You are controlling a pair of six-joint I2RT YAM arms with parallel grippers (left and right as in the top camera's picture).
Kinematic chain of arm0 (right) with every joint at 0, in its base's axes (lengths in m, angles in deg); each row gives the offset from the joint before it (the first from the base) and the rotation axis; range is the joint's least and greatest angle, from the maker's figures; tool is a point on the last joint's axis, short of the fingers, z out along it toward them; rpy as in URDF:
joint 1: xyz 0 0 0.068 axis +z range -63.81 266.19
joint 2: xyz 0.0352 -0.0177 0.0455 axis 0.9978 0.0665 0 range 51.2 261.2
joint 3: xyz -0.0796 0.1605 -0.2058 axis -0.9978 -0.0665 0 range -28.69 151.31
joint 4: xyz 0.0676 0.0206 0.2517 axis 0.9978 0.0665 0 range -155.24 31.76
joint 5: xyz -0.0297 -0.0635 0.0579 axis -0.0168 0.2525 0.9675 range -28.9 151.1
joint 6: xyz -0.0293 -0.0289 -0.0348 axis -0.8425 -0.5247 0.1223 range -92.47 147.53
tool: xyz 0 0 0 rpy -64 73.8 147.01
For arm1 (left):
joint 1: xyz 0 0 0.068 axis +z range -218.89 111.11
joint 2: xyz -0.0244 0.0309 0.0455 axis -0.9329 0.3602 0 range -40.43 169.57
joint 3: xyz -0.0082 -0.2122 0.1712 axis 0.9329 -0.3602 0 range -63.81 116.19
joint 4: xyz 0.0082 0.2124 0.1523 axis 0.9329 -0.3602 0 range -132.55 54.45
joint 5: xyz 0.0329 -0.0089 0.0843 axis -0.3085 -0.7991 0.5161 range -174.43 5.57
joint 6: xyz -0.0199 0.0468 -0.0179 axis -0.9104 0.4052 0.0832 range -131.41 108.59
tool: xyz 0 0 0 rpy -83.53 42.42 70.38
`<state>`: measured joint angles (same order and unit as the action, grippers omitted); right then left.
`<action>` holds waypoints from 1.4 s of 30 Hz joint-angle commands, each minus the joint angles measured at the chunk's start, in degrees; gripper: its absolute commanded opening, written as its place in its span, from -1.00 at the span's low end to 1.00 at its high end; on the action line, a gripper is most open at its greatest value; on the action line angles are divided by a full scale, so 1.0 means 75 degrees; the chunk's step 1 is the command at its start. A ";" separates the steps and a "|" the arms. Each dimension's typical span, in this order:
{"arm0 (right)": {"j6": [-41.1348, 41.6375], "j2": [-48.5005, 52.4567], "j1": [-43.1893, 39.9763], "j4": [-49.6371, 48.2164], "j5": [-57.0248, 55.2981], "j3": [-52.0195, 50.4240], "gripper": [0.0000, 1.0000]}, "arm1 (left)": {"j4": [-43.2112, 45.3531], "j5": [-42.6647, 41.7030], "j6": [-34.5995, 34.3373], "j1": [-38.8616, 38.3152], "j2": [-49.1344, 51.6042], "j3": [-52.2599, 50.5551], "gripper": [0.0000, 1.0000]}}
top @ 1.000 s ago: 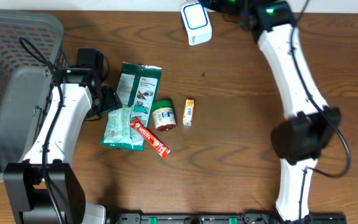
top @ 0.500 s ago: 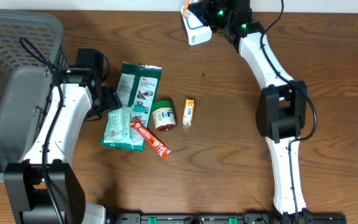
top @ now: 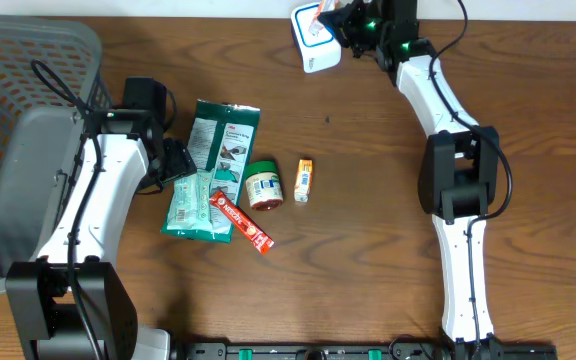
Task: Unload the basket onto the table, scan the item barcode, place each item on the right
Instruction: 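Carry the tissue pack up to the white scanner and hold it there, then move the tissue pack to the right side of the table and release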
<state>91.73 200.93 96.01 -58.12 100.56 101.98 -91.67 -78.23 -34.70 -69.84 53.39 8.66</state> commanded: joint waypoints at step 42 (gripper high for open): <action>-0.6024 -0.4293 -0.2710 0.7428 -0.8717 -0.6079 -0.98 | -0.0017 0.0067 0.0017 0.0032 -0.0166 0.0096 0.86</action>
<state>48.20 168.96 79.47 0.34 38.40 60.36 -91.67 -78.23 -34.70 -69.84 53.37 8.66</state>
